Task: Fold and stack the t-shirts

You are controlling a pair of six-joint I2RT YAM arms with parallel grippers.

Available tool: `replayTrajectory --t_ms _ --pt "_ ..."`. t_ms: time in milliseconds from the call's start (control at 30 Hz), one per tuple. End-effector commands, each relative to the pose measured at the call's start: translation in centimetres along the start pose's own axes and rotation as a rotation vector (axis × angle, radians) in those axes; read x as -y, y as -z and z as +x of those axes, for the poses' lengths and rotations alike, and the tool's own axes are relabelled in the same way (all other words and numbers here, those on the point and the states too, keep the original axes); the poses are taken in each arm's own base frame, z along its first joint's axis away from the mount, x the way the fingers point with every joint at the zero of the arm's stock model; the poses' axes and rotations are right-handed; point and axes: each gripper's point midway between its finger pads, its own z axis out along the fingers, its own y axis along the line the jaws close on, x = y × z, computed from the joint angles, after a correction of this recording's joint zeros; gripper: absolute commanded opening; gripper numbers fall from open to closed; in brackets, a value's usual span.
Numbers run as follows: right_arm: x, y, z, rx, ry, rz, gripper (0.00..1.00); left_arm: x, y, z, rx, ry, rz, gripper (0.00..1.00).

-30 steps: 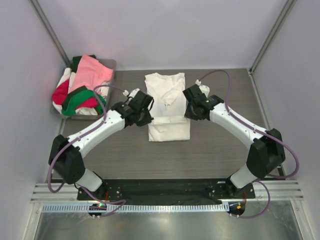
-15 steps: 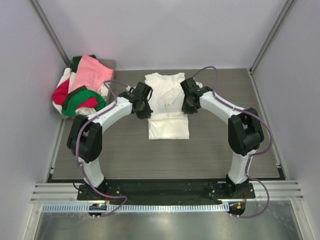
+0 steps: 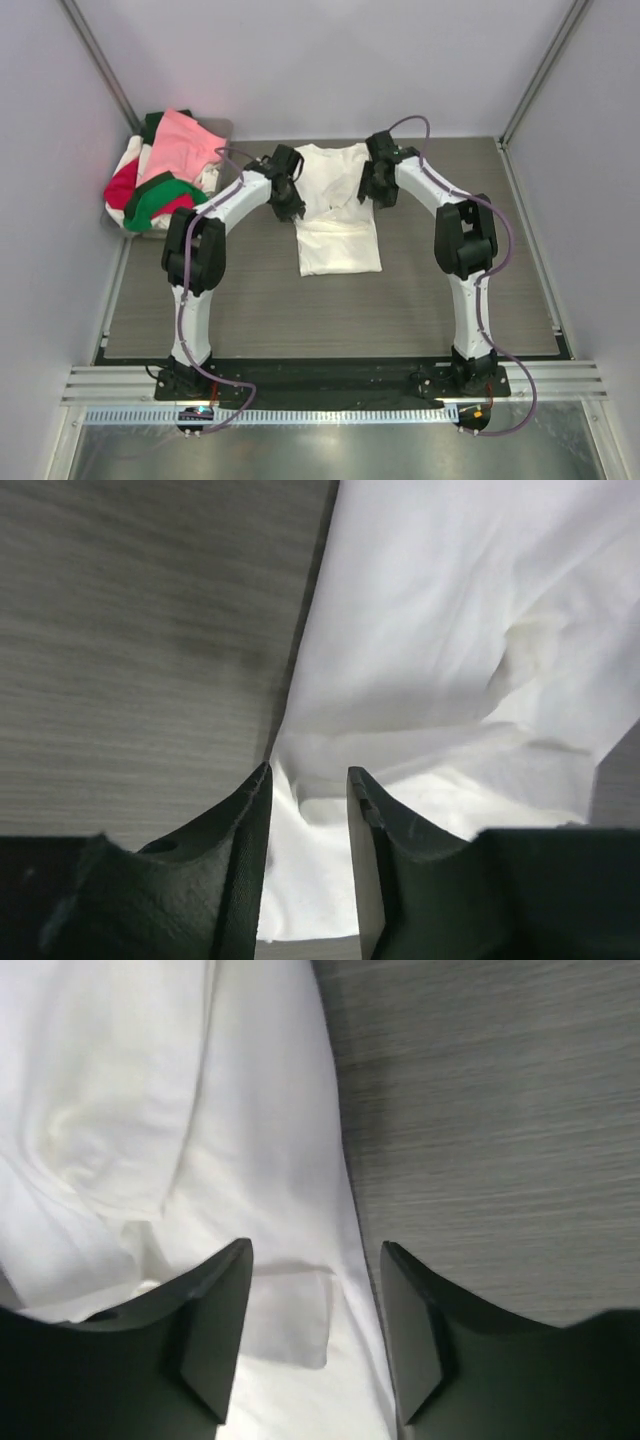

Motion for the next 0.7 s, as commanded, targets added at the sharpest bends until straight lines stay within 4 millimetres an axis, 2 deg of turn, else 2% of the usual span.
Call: replayTrajectory --t_ms 0,67,100,133,167,200,233,267,300,333,367,400,433,533,567,600,633,667 --pt "-0.1 5.5 -6.1 0.117 0.008 -0.010 0.64 0.7 2.1 -3.6 -0.007 0.012 0.032 0.39" --pt "-0.2 7.4 -6.6 0.141 0.000 -0.018 0.68 1.7 4.6 -4.9 -0.008 -0.029 0.063 0.48" --pt "-0.6 10.1 -7.1 0.177 -0.005 -0.056 0.68 1.9 5.7 -5.2 0.000 -0.040 0.071 0.53" --pt "-0.2 10.0 -5.9 0.152 -0.016 -0.053 0.68 1.6 6.4 -5.1 -0.001 -0.048 0.066 0.55" --pt "-0.6 10.6 -5.0 0.149 -0.012 -0.067 0.68 1.7 8.5 -5.3 0.028 -0.057 0.090 0.55" --pt "-0.7 11.9 -3.6 0.151 -0.009 -0.096 0.68 0.7 8.4 -4.2 0.004 -0.060 0.075 0.56" --pt "-1.2 12.0 -2.5 0.143 -0.002 -0.113 0.67 0.5 8.9 -3.8 0.010 -0.066 0.089 0.56" --pt "-2.0 12.6 -1.3 0.145 0.009 -0.140 0.66 0.4 11.4 -3.7 0.041 -0.070 0.125 0.56" --pt "-3.2 12.7 1.0 0.134 0.046 -0.168 0.65 -1.2 10.8 -1.9 0.003 -0.076 0.096 0.56" --pt "-4.0 12.7 2.3 0.126 0.070 -0.182 0.64 -1.6 11.5 -1.3 0.012 -0.083 0.109 0.56" --pt "-4.7 12.5 3.4 0.119 0.084 -0.186 0.63 -2.0 13.3 -0.9 0.037 -0.093 0.136 0.56" --pt "-5.7 12.2 5.6 0.091 0.122 -0.191 0.63 -3.7 12.8 1.0 0.003 -0.099 0.107 0.55" --pt "-5.9 11.5 6.5 0.074 0.133 -0.178 0.61 -4.3 13.2 1.6 0.002 -0.108 0.110 0.55" --pt "-7.0 9.3 8.8 0.026 0.171 -0.157 0.57 -7.3 14.8 4.2 0.008 -0.146 0.086 0.54" --pt "-7.2 8.7 9.3 0.013 0.179 -0.147 0.57 -8.1 15.2 4.6 0.018 -0.156 0.078 0.54" --pt "-7.5 8.3 9.3 0.012 0.182 -0.143 0.56 -10.1 15.7 5.2 0.045 -0.173 0.029 0.54" --pt "-7.6 7.8 9.5 0.006 0.189 -0.134 0.56 -11.0 16.0 5.5 0.060 -0.180 0.007 0.54" --pt "-7.5 6.6 10.0 -0.016 0.195 -0.115 0.56 -11.9 16.1 5.7 0.073 -0.187 -0.018 0.54"
